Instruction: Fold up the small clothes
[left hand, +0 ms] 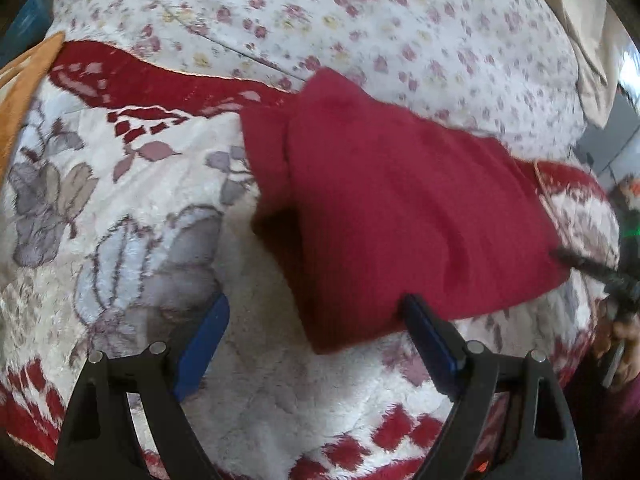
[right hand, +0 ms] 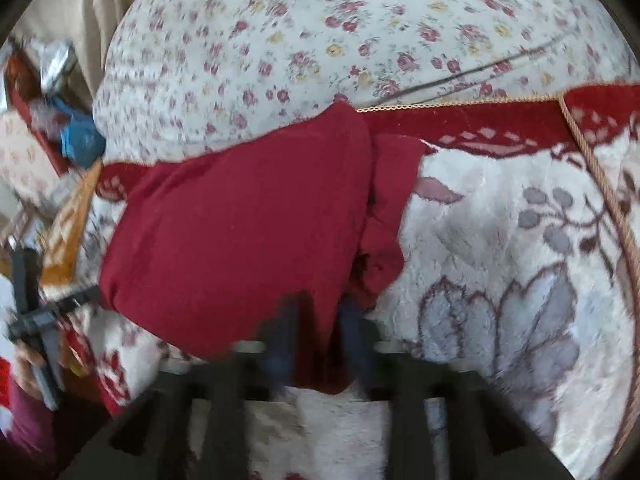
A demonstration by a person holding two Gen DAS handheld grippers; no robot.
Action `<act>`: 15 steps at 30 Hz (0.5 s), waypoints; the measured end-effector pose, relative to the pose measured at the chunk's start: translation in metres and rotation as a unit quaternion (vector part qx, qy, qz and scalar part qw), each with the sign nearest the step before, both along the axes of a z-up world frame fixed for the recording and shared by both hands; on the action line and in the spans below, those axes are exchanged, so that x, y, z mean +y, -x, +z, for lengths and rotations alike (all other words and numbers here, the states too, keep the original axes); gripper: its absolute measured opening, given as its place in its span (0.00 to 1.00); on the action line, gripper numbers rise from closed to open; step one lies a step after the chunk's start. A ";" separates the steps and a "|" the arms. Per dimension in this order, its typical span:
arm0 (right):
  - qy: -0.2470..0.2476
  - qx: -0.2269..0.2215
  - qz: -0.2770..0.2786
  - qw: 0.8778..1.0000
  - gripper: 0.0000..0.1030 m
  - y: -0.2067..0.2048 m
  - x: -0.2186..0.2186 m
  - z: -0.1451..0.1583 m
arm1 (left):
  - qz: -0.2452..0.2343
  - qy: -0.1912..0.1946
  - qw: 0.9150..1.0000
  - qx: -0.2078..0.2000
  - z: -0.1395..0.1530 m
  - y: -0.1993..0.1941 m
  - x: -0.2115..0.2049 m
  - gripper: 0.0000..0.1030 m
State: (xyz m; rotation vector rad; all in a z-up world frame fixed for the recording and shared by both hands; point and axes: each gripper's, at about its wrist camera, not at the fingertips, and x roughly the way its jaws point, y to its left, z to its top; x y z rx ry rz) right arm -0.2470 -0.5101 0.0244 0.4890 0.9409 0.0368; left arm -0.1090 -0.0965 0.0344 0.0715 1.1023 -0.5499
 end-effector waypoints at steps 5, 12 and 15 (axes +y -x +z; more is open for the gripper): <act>0.057 0.025 0.024 0.998 0.21 -0.009 0.019 -0.008 | -0.007 0.008 0.999 0.038 -0.007 -0.006 -0.003 0.16; 0.077 0.021 0.003 0.997 0.09 -0.005 -0.003 0.009 | 0.007 -0.005 1.000 0.019 0.004 -0.005 0.008 0.09; 0.056 0.033 0.005 0.998 0.09 -0.005 -0.005 0.004 | 0.008 -0.013 1.000 0.020 0.005 -0.004 0.007 0.09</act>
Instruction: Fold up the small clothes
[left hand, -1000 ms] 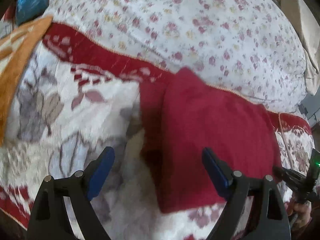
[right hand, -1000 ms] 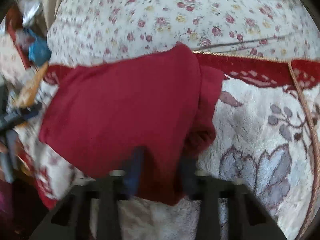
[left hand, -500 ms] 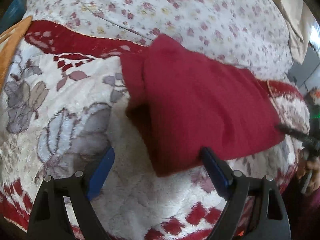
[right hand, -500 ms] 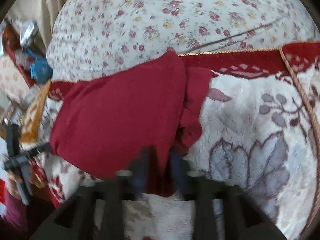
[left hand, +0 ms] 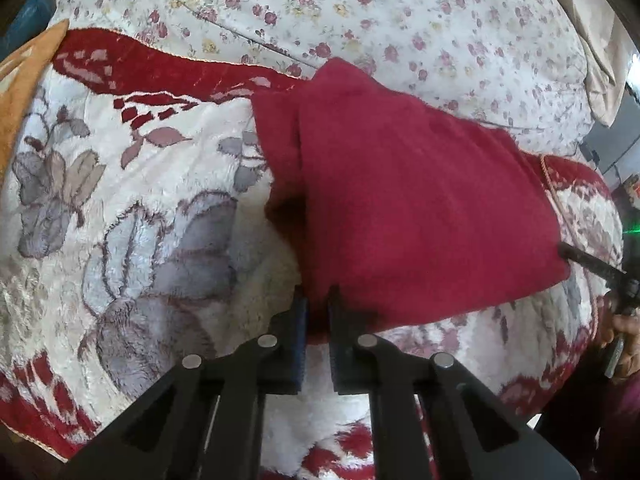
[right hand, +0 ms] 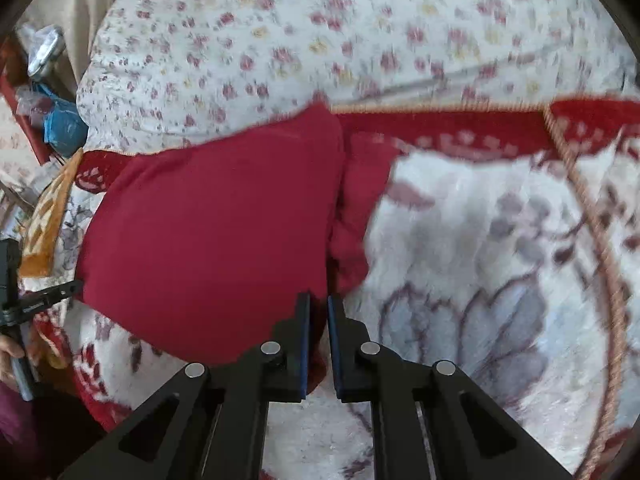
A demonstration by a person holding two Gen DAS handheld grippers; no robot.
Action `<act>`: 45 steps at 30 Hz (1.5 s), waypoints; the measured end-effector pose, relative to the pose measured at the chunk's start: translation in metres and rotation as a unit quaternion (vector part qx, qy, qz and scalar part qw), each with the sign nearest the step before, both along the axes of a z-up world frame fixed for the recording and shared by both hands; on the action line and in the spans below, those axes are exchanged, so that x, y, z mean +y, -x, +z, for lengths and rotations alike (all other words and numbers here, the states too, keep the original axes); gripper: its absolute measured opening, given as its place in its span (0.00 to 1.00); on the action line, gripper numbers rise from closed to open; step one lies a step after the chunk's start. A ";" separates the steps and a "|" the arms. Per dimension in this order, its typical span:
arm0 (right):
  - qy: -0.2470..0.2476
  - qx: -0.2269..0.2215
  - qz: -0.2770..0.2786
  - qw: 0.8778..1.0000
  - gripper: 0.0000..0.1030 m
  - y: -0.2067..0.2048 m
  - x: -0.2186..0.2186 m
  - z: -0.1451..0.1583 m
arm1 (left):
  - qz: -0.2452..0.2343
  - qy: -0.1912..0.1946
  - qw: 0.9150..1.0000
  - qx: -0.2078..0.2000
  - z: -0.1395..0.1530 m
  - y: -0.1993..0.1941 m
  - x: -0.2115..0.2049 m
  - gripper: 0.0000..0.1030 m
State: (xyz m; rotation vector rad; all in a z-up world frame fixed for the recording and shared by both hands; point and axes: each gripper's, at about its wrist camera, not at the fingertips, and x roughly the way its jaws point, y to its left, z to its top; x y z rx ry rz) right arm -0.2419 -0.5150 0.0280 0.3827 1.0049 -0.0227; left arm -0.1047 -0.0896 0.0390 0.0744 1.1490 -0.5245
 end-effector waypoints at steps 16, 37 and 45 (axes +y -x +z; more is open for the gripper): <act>0.034 -0.052 0.164 0.984 0.44 -0.175 0.166 0.028 | 0.088 0.016 0.996 -0.026 0.007 -0.026 0.009 0.65; 0.034 -0.046 0.140 0.989 0.49 -0.262 0.219 0.002 | 0.092 0.002 0.996 -0.023 -0.007 -0.043 0.008 0.74; 0.092 -0.008 0.185 0.978 0.51 -0.277 0.269 -0.021 | 0.092 -0.001 0.995 -0.026 -0.008 -0.042 0.006 0.77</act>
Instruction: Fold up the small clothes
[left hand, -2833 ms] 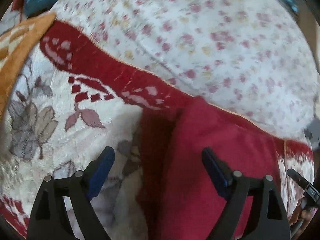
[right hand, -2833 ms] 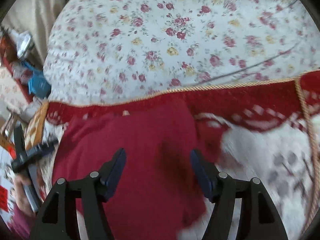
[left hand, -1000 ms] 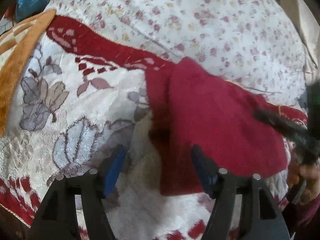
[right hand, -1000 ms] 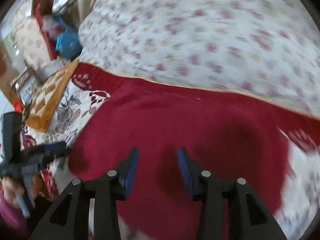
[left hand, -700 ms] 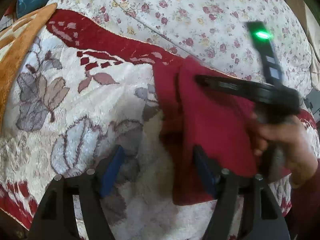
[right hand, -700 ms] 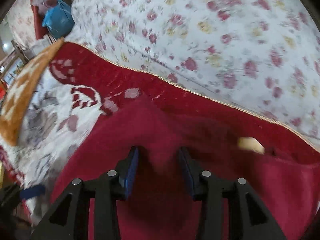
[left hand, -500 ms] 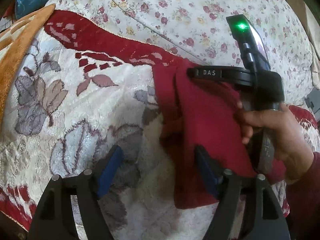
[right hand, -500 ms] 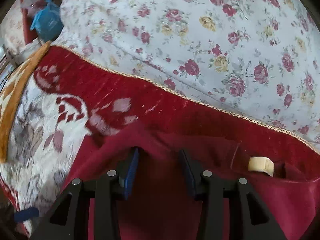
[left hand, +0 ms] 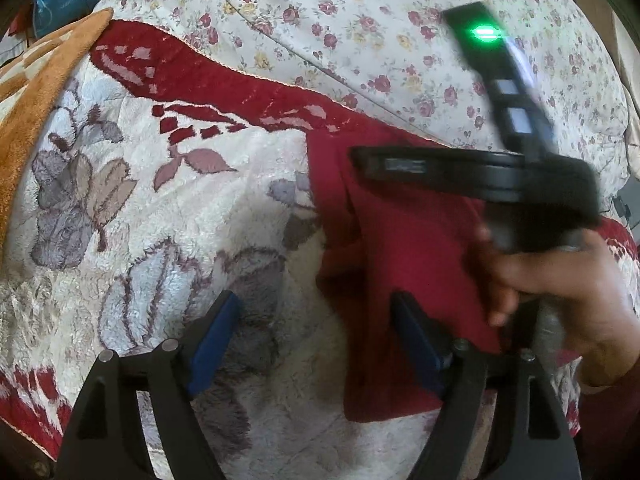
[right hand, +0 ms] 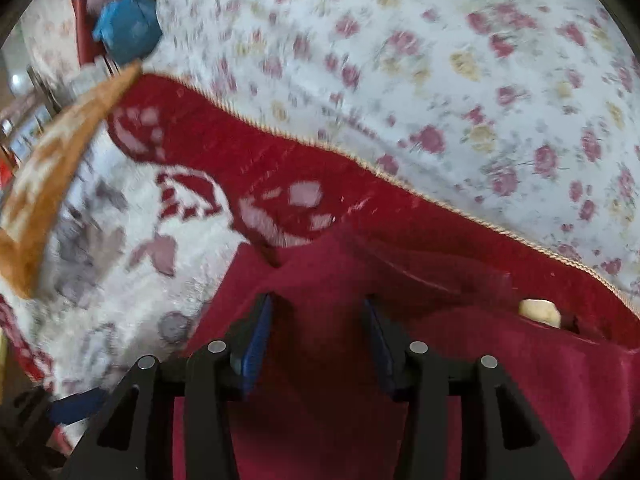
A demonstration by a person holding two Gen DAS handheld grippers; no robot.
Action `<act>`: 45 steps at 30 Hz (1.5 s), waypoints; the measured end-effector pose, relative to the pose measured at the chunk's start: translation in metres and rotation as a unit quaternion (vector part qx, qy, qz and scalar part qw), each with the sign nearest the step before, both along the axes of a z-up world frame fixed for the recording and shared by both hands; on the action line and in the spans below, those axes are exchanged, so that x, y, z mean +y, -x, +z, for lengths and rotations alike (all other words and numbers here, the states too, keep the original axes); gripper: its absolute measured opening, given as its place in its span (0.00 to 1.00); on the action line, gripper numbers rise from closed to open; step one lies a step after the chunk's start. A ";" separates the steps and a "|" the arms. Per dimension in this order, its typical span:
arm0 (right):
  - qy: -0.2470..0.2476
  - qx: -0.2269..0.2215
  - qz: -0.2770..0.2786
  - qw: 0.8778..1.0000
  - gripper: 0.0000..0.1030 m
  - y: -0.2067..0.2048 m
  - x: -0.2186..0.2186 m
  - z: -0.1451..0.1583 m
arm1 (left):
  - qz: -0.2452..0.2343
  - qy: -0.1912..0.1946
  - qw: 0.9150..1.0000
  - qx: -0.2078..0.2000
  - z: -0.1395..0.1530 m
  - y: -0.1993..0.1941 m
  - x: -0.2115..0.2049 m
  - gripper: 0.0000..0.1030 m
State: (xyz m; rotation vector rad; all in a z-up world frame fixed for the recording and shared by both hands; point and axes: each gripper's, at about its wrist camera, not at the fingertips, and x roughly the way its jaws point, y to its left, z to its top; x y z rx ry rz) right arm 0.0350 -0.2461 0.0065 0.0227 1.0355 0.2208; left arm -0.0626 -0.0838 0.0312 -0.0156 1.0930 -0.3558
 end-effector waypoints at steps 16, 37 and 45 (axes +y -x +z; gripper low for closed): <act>-0.045 0.053 0.041 0.997 0.89 0.004 0.021 0.019 | 0.016 0.014 1.000 0.015 -0.002 -0.001 0.007 0.85; -0.062 -0.002 0.032 0.998 0.21 0.030 -0.022 0.043 | -0.020 0.080 0.996 0.018 0.008 -0.009 -0.041 0.85; -0.079 0.021 0.035 0.996 0.22 0.026 -0.031 0.039 | -0.028 0.102 0.994 0.019 0.012 -0.013 -0.051 0.24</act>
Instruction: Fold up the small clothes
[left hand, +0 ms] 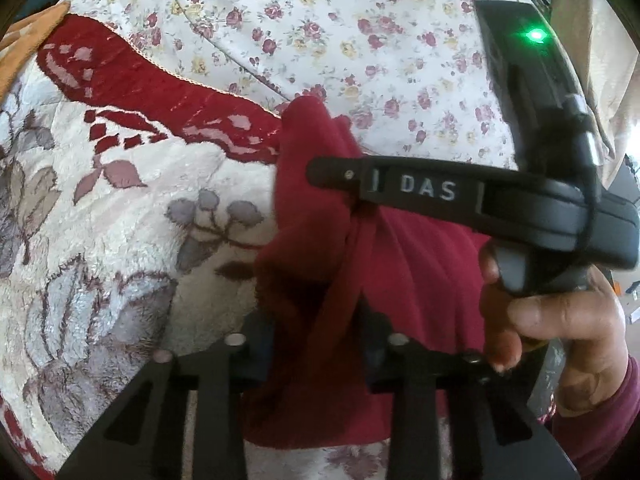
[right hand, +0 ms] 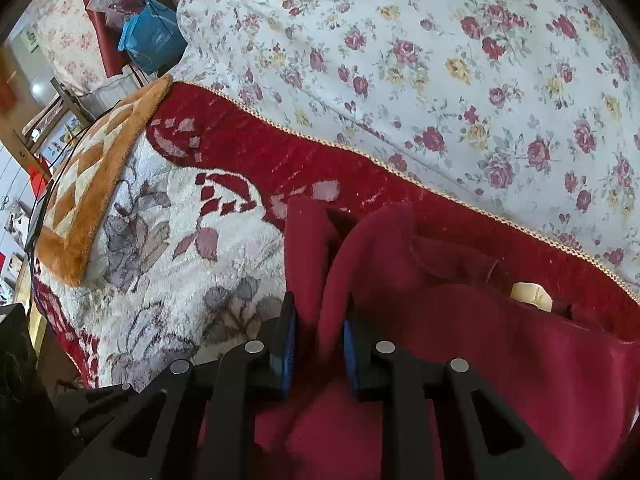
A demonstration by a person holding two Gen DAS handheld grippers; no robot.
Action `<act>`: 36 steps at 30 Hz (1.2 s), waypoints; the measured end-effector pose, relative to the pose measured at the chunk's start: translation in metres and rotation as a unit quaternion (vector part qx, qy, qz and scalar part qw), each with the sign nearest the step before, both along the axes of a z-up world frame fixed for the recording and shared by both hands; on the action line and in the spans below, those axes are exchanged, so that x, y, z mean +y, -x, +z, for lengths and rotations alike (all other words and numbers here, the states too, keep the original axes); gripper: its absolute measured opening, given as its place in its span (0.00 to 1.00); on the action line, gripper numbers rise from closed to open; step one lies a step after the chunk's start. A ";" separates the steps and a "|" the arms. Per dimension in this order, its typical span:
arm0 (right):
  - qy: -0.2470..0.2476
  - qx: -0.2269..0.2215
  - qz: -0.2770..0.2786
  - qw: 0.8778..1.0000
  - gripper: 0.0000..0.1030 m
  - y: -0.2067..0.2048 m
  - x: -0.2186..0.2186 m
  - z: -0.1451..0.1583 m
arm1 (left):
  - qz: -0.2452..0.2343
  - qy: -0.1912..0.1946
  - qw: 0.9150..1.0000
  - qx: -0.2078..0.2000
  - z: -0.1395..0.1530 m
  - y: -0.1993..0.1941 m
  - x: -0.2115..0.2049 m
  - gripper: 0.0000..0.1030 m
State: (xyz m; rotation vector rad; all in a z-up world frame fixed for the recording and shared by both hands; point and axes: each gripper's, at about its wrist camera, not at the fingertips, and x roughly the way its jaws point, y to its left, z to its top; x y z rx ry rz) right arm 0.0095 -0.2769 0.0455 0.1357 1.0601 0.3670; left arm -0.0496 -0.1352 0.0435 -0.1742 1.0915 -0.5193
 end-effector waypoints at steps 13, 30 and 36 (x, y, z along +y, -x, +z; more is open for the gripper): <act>0.010 0.028 0.013 0.999 0.28 -0.011 0.011 -0.009 | -0.011 -0.017 1.000 -0.012 0.003 0.005 -0.002 0.21; 0.020 0.023 0.010 0.999 0.32 -0.010 0.020 -0.010 | 0.014 -0.016 1.000 0.011 -0.010 0.003 0.012 0.66; -0.025 0.043 -0.001 0.999 0.30 -0.010 0.005 -0.010 | 0.049 0.014 0.998 0.032 -0.016 -0.005 0.019 0.40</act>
